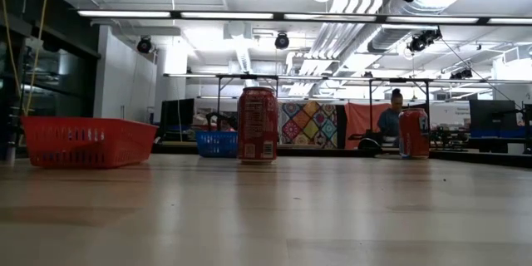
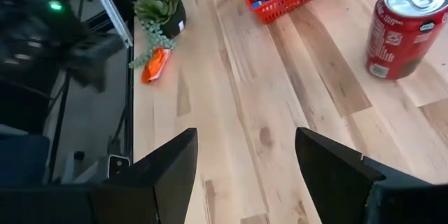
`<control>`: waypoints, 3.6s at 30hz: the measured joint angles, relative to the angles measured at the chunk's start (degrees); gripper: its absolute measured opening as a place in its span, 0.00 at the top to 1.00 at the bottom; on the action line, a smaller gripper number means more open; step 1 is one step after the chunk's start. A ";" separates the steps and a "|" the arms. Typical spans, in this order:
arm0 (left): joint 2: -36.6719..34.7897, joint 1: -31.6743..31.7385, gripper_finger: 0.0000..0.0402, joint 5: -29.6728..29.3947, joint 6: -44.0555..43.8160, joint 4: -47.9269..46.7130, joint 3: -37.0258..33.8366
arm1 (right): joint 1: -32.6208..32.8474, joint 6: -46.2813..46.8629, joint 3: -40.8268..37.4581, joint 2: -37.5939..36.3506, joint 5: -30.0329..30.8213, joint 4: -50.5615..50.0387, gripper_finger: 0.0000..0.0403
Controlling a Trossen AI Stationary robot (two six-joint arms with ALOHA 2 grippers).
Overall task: Sort candy
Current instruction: Put the orange chocolate into the blue bin
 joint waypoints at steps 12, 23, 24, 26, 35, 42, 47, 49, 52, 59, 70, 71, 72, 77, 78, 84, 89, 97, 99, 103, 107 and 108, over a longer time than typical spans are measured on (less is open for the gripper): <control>5.35 -2.87 0.54 1.70 -3.15 -17.26 -2.73 | 3.30 -0.07 0.00 0.00 6.67 -0.48 0.41; 5.82 -2.19 0.54 -1.02 -4.09 -8.15 -7.52 | 3.32 1.63 0.00 0.00 7.93 -0.82 0.41; 5.86 -2.18 0.54 -1.01 -4.13 -8.05 -7.94 | 3.32 1.72 0.00 0.00 7.97 -0.82 0.41; 5.86 -2.19 0.54 -0.98 -4.17 -7.10 -8.85 | 3.30 2.79 0.00 0.02 7.99 -0.84 0.41; 5.50 -1.69 0.76 0.26 -7.24 -3.44 -9.55 | 3.30 3.13 0.00 0.04 7.99 -0.82 0.41; 1.61 2.84 0.99 -5.31 -11.10 -3.70 -8.81 | 3.30 2.73 0.00 0.04 8.00 -0.80 0.41; -9.77 9.61 1.00 -22.61 -10.81 -5.94 -8.28 | 3.30 2.66 0.00 0.04 10.51 -0.82 0.41; -15.69 12.15 1.00 -32.49 -13.01 -6.56 -8.34 | 3.30 2.70 0.00 0.04 10.87 -0.82 0.41; -24.50 15.02 1.00 -46.97 -17.94 -6.83 -10.17 | 3.28 2.76 0.00 0.04 10.91 -0.82 0.41; -40.83 18.51 1.00 -63.57 -35.94 -6.45 -21.85 | 3.30 2.73 0.00 0.07 10.96 -0.80 0.41; -47.69 27.40 1.00 -60.19 -40.37 0.96 -31.84 | 2.56 0.90 0.02 0.07 18.32 8.25 0.41; -47.69 29.38 1.00 -58.44 -36.70 2.07 -31.84 | 2.12 0.19 0.02 0.07 18.32 10.00 0.41; -47.71 31.71 1.00 -55.99 -32.48 3.50 -31.84 | 1.59 -0.22 0.02 0.07 18.32 11.81 0.41; -47.71 44.15 1.00 -32.42 -13.37 11.48 -31.84 | -2.11 -0.86 0.02 0.07 18.55 18.71 0.41; -47.71 45.76 1.00 -27.07 -12.81 11.99 -31.83 | -2.67 -0.31 0.02 0.07 18.59 19.44 0.41; -47.72 47.74 0.99 -10.69 -16.63 4.10 -31.82 | -4.49 5.06 0.02 0.07 18.48 19.18 0.41; -47.73 43.20 0.91 -13.33 -23.35 -11.62 -31.82 | -4.66 6.60 0.04 0.07 18.29 17.01 0.41; -47.58 34.35 0.67 -27.65 -49.26 -21.25 -32.28 | -4.66 1.74 0.04 0.07 17.82 9.46 0.41; -47.53 33.44 0.61 -29.42 -55.47 -21.32 -34.53 | -4.66 0.94 0.04 0.07 16.89 7.48 0.41; -47.50 34.63 0.52 -28.21 -67.14 -19.58 -41.27 | -4.66 -0.06 0.04 0.07 16.43 4.66 0.41; -47.47 38.78 0.47 -24.56 -70.03 -11.37 -47.69 | -4.66 -0.08 0.04 0.07 16.38 3.08 0.41; -47.47 39.92 0.46 -23.25 -69.86 -8.87 -48.98 | -4.66 -0.08 0.04 0.07 16.38 2.90 0.41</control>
